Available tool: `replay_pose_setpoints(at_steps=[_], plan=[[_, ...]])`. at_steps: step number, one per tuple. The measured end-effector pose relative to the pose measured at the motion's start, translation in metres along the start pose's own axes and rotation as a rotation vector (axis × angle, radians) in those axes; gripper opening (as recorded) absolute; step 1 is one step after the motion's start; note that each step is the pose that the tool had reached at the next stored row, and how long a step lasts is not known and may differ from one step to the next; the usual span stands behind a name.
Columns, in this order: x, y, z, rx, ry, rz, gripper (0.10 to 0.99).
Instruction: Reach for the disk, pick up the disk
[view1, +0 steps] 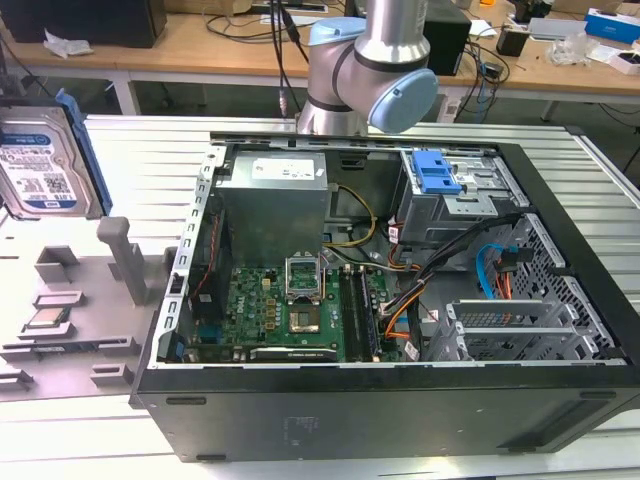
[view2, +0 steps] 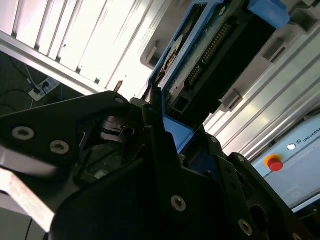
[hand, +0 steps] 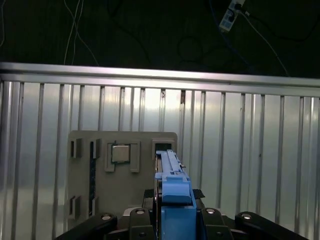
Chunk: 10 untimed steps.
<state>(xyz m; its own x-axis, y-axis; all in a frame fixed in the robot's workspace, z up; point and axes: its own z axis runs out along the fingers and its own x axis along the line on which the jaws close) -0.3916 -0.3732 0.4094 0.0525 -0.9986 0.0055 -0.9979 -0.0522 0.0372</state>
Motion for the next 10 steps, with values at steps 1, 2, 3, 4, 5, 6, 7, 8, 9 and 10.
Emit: replay_pose_setpoints(at_steps=[1, 2, 3, 4, 5, 6, 7, 8, 9, 10], plan=[[-0.0001, 0.0000, -0.0020, 0.000, 0.0000, 0.000, 0.373], [-0.0001, 0.0001, -0.0044, 0.000, 0.0000, 0.000, 0.373], [-0.0002, 0.0002, -0.0094, 0.000, 0.0000, 0.000, 0.373], [-0.0003, 0.0003, -0.0134, 0.000, 0.0000, 0.000, 0.373], [-0.0003, 0.0004, -0.0165, 0.000, 0.0000, 0.000, 0.373], [-0.0003, 0.0004, -0.0182, 0.000, 0.0000, 0.000, 0.373], [-0.0004, 0.0004, -0.0201, 0.000, -0.0001, 0.000, 0.373], [-0.0004, 0.0005, -0.0222, 0.000, 0.0000, 0.000, 0.373], [-0.0004, 0.0005, -0.0240, 0.000, 0.0000, 0.000, 0.373], [-0.0005, 0.0006, -0.0277, 0.000, 0.0000, 0.000, 0.373]])
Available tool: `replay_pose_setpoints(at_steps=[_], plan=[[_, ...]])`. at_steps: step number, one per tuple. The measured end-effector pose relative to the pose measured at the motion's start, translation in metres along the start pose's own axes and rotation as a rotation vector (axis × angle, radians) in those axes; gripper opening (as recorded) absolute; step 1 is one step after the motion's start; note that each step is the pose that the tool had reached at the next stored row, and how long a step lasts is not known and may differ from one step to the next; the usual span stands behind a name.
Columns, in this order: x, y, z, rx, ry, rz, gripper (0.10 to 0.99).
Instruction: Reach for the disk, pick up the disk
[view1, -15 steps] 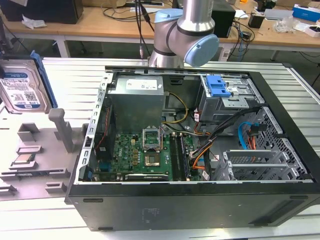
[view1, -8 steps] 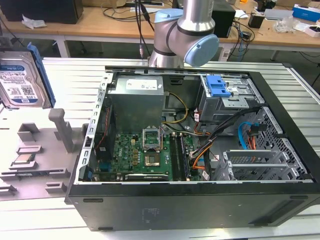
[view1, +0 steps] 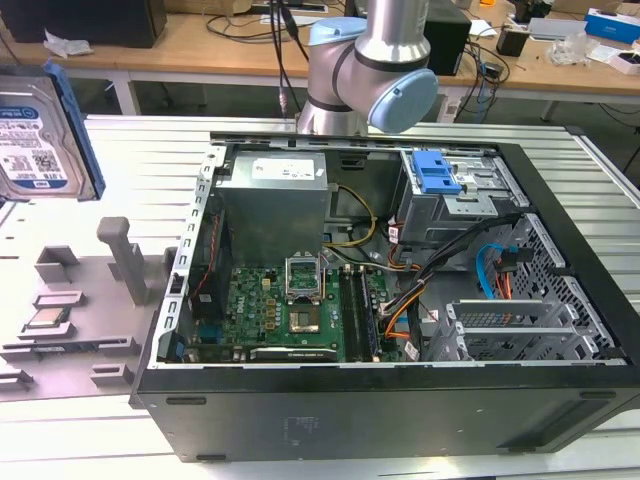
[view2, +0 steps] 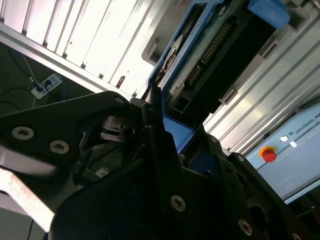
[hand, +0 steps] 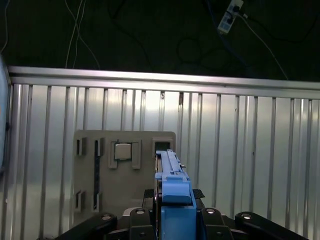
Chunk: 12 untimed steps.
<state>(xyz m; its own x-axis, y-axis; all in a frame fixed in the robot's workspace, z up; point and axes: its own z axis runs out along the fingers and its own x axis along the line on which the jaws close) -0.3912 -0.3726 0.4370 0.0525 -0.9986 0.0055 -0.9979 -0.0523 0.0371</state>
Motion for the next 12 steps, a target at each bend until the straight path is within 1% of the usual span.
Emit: replay_pose_setpoints(at_steps=[3, 4, 7, 8, 9, 11, 12], plan=[[-0.0002, 0.0002, -0.0106, 0.000, 0.0000, 0.000, 0.373], [-0.0003, 0.0003, -0.0163, 0.000, 0.0000, 0.000, 0.373], [-0.0004, 0.0005, -0.0247, 0.000, 0.0000, 0.000, 0.373], [-0.0004, 0.0006, -0.0286, 0.000, 0.0000, 0.000, 0.373], [-0.0005, 0.0007, -0.0348, 0.000, 0.0000, 0.000, 0.373], [-0.0007, 0.0010, -0.0523, 0.000, 0.0000, 0.000, 0.373], [-0.0008, 0.0012, -0.0599, 0.000, -0.0001, 0.000, 0.373]])
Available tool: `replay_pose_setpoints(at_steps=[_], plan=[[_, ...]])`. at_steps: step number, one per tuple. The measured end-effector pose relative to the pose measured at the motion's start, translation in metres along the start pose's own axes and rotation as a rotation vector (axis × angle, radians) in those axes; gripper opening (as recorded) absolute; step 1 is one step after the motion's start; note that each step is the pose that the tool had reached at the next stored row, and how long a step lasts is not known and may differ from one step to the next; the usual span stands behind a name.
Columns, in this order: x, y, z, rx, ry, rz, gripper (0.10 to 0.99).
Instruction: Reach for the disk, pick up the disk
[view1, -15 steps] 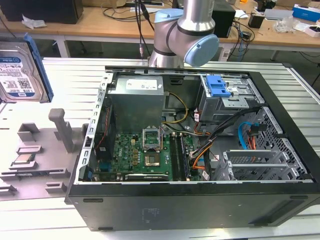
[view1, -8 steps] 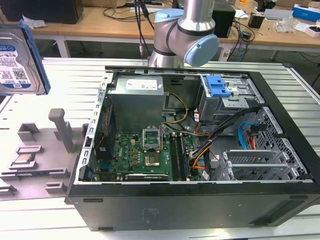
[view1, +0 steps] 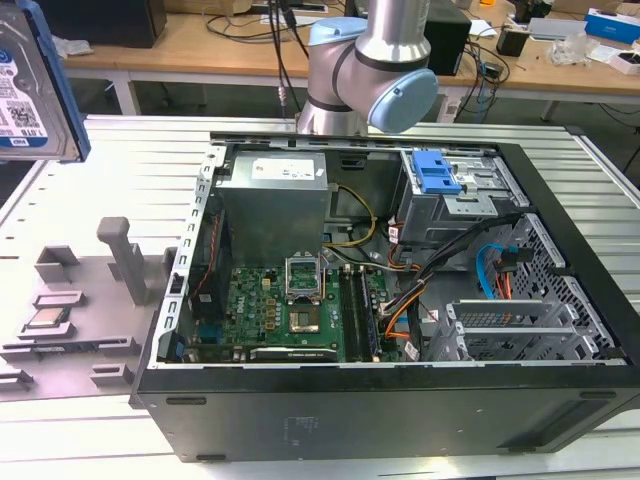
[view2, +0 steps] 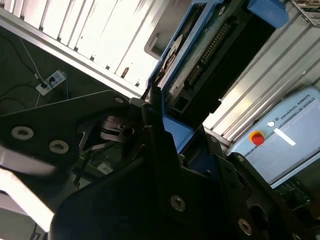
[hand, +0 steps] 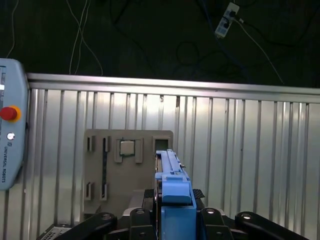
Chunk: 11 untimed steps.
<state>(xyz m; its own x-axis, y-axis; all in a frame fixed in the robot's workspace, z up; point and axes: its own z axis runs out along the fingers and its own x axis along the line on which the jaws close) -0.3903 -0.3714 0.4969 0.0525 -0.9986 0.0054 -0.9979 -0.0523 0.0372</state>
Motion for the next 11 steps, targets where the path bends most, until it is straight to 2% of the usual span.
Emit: replay_pose_setpoints(at_steps=[1, 3, 6, 11], plan=[[-0.0002, 0.0003, -0.0088, 0.000, 0.0001, 0.000, 0.373], [-0.0003, 0.0005, -0.0169, 0.000, 0.0001, 0.000, 0.373], [-0.0004, 0.0007, -0.0223, 0.000, 0.0001, 0.000, 0.373], [-0.0004, 0.0007, -0.0226, 0.000, 0.0001, 0.000, 0.373]])
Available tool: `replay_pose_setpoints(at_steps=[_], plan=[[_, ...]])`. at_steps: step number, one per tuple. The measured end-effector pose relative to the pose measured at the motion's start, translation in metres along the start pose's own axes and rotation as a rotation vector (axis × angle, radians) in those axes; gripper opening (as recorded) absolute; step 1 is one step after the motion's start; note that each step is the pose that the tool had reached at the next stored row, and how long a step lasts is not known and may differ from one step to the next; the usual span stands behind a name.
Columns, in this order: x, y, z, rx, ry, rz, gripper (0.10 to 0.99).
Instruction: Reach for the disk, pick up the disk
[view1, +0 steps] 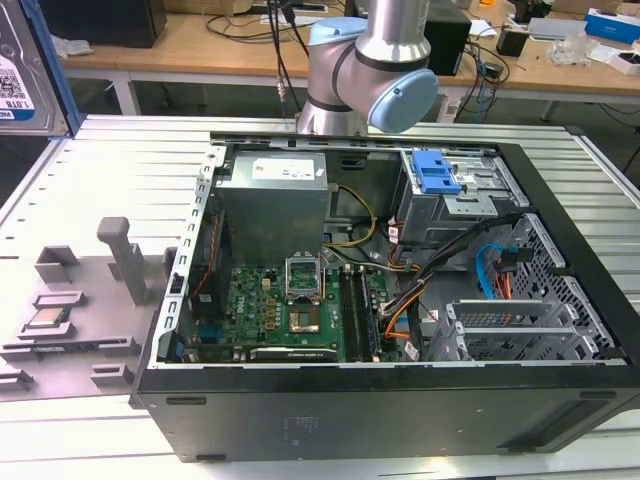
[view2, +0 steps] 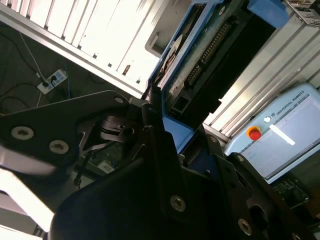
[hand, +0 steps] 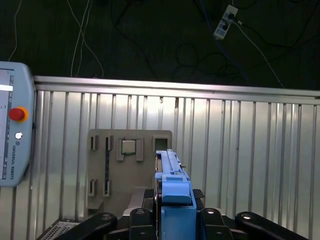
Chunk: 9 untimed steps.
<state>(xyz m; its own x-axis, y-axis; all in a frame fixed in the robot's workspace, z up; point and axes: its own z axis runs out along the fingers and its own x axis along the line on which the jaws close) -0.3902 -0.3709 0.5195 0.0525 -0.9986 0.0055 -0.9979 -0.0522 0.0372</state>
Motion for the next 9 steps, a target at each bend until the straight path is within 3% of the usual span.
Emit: replay_pose_setpoints(at_steps=[2, 9], plan=[[0.0000, -0.0010, -0.0001, 0.000, -0.0001, 0.000, 0.373], [0.0013, -0.0243, -0.0010, 0.000, 0.0003, 0.000, 0.373]])
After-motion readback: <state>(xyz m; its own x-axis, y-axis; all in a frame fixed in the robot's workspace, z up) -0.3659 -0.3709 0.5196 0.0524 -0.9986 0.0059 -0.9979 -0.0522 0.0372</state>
